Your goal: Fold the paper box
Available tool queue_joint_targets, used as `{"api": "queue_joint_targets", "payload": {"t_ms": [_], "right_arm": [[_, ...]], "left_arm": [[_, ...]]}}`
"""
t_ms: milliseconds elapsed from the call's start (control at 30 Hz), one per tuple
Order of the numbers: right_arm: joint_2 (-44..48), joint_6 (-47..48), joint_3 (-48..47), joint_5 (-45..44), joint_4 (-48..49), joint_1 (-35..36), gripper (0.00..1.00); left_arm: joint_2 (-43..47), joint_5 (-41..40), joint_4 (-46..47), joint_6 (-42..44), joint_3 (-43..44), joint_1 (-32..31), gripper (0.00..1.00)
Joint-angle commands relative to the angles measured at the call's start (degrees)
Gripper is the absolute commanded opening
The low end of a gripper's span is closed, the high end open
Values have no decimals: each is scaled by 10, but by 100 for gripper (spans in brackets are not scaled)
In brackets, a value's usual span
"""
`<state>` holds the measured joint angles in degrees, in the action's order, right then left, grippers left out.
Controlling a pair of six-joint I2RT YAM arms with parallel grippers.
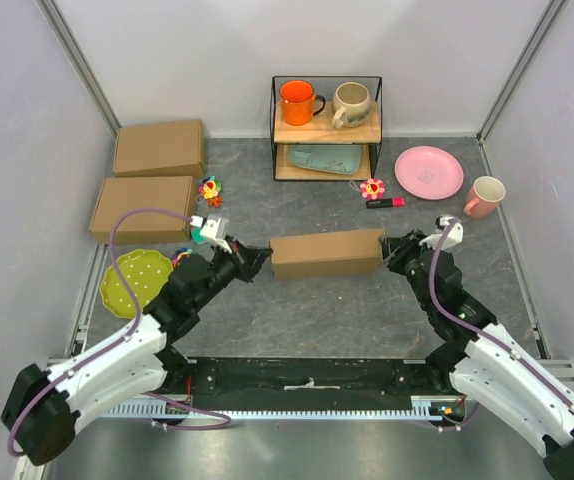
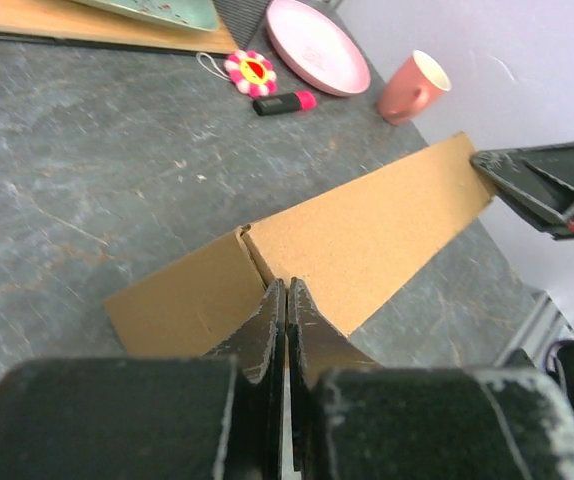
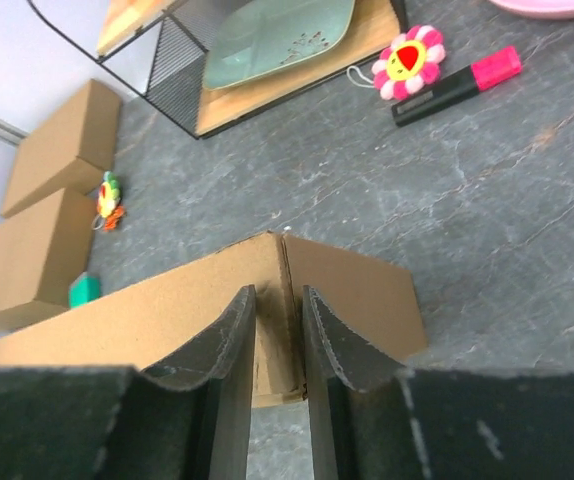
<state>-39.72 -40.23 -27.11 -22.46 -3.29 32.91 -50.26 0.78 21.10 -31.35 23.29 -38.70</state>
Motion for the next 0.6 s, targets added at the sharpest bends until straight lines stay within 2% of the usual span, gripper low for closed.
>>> {"api": "queue_joint_targets", "payload": {"t_ms": [0, 133, 167, 233, 267, 300, 333, 367, 400, 467, 567], "right_arm": [[58, -64, 71, 108, -157, 36, 30], [136, -50, 66, 98, -195, 37, 31], [147, -49, 62, 98, -203, 37, 34], [176, -49, 57, 102, -217, 37, 45], [186, -51, 51, 103, -218, 37, 56], [211, -53, 48, 99, -216, 37, 61], [222, -55, 43, 95, -214, 37, 65], [231, -55, 30, 88, -213, 37, 75], [237, -54, 22, 79, -212, 37, 78], [227, -42, 6, 64, -211, 37, 80], [165, -31, 2, 63, -213, 37, 80]], "left_arm": [[77, -6, -128, -46, -80, -47, 2], [159, -32, -157, -49, -115, -52, 2], [171, -44, -167, -50, -119, -52, 2], [205, -60, -194, -60, -119, -52, 11], [217, -81, -201, -67, -111, -52, 18], [227, -94, -207, -69, -105, -52, 28], [246, -106, -226, -72, -100, -52, 33], [254, -134, -231, -82, -92, -52, 37], [259, -144, -237, -85, -80, -52, 42], [264, -159, -245, -90, -66, -52, 45], [245, -159, -262, -108, -60, -52, 46]]}}
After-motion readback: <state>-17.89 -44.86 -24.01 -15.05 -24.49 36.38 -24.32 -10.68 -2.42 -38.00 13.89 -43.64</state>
